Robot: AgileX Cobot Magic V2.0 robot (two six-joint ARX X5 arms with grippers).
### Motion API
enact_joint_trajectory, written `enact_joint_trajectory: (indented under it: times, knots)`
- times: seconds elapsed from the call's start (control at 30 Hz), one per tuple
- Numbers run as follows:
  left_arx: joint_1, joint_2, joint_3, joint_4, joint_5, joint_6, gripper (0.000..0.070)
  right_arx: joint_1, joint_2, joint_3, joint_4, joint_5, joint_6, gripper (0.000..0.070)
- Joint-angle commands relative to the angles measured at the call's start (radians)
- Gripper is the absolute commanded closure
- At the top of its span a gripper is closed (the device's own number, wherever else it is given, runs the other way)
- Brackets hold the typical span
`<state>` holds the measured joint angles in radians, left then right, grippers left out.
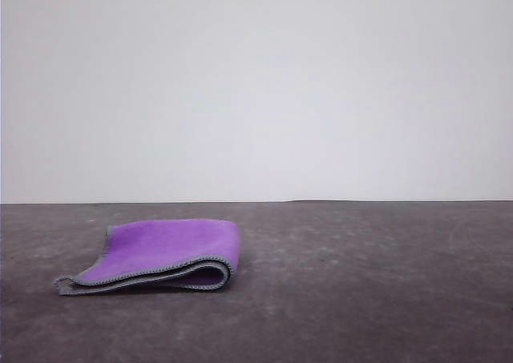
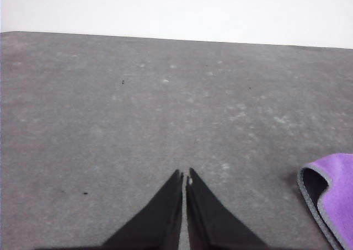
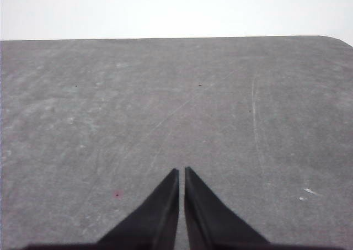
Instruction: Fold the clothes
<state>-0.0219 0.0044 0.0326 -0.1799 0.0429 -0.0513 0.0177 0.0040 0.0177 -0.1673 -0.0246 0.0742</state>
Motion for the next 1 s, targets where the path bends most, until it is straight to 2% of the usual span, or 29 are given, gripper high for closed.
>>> enact_joint_trajectory:
  times: [0.0, 0.97]
  knots:
    - [0.001, -0.001, -0.020, -0.006, -0.002, 0.009, 0.0700, 0.000, 0.000, -0.005, 0.013, -0.001, -0.010, 0.0684]
    - [0.001, -0.001, -0.020, -0.006, -0.002, 0.009, 0.0700, 0.000, 0.000, -0.005, 0.013, -0.001, -0.010, 0.0684]
